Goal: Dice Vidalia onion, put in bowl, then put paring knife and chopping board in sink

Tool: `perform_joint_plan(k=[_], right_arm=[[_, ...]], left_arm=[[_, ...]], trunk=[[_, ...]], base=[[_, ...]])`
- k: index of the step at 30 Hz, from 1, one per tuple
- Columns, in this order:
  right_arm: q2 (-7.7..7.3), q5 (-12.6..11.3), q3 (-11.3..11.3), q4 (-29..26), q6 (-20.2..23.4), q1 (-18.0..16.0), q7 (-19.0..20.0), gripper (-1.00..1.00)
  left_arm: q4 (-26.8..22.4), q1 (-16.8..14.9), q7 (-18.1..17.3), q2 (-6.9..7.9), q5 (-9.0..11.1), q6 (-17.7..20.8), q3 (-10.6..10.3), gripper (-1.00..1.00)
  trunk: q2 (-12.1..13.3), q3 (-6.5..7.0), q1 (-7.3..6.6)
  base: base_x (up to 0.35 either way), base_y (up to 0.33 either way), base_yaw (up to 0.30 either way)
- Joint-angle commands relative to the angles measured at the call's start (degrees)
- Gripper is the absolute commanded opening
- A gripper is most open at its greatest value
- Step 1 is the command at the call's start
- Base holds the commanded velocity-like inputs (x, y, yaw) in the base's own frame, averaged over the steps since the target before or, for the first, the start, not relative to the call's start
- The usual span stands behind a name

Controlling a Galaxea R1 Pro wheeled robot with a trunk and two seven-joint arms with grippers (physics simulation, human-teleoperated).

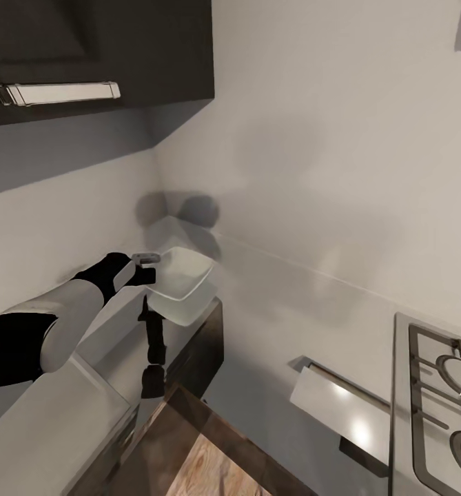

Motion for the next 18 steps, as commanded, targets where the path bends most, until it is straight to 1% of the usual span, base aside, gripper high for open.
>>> perform_joint_plan(k=[1,8,13,18], right_arm=[[0.02,0.6,-0.5,0.0,-0.2,0.0,-0.2,1.00],[0.02,0.6,-0.5,0.0,-0.2,0.0,-0.2,1.00],[0.00,0.6,-0.5,0.0,-0.2,0.0,-0.2,1.00],[-0.06,0.6,-0.5,0.0,-0.3,0.0,-0.2,1.00]], left_arm=[[-0.1,0.0,0.1,0.03,0.1,0.3,-0.8,-1.00],[-0.7,0.0,0.1,-0.02,0.1,0.4,-0.6,-1.00],[-4.7,0.0,0.3,-0.05,0.2,0.9,-0.7,-1.00],[-6.2,0.0,0.3,-0.05,0.2,1.0,-0.5,-1.00]], trunk=[[-0.1,-0.08,0.02],[-0.1,-0.08,0.02],[-0.1,-0.08,0.02],[-0.1,-0.08,0.02]], base=[[0.000,0.000,0.000],[0.000,0.000,0.000],[0.000,0.000,0.000],[0.000,0.000,0.000]])
